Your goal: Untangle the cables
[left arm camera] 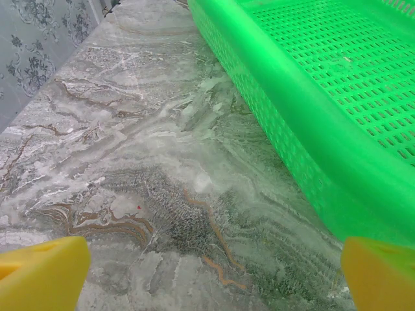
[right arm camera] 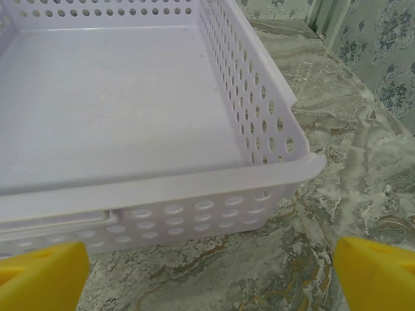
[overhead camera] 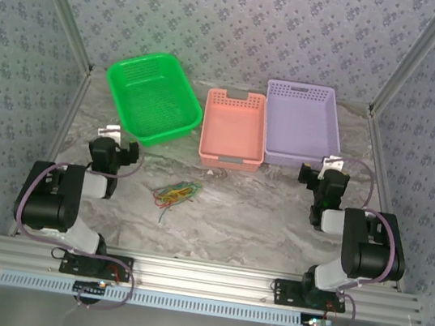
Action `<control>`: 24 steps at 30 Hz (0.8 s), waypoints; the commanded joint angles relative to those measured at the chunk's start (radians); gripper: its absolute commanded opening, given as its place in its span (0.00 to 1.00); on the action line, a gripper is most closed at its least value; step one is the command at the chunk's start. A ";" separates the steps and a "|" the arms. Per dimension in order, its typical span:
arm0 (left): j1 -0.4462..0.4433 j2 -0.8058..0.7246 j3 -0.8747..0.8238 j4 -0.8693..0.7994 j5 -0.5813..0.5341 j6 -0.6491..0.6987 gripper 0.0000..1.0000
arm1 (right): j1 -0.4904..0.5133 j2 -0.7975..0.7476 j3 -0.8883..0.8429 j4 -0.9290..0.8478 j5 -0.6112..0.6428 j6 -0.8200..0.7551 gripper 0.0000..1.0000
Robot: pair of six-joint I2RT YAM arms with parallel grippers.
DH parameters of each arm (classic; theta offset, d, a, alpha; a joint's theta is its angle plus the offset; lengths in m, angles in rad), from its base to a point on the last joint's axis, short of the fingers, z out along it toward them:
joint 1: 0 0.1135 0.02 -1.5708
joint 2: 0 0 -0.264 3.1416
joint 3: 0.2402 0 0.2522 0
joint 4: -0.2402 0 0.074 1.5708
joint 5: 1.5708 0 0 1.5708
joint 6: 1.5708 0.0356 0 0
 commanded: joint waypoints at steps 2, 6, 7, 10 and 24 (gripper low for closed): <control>-0.003 -0.008 0.019 0.029 0.008 -0.002 0.99 | -0.002 0.005 0.005 0.000 -0.003 0.003 0.99; -0.003 -0.008 0.020 0.029 0.009 -0.001 0.99 | -0.002 0.005 0.005 0.000 -0.002 0.003 0.99; -0.002 -0.006 0.020 0.029 0.008 -0.001 0.99 | -0.002 0.004 0.005 0.000 -0.003 0.003 0.99; -0.003 -0.006 0.020 0.029 0.008 -0.001 0.99 | -0.002 0.004 0.005 0.000 -0.002 0.003 0.99; -0.160 -0.565 -0.010 -0.354 -0.241 -0.007 0.99 | 0.020 -0.367 -0.020 -0.291 0.158 0.053 0.99</control>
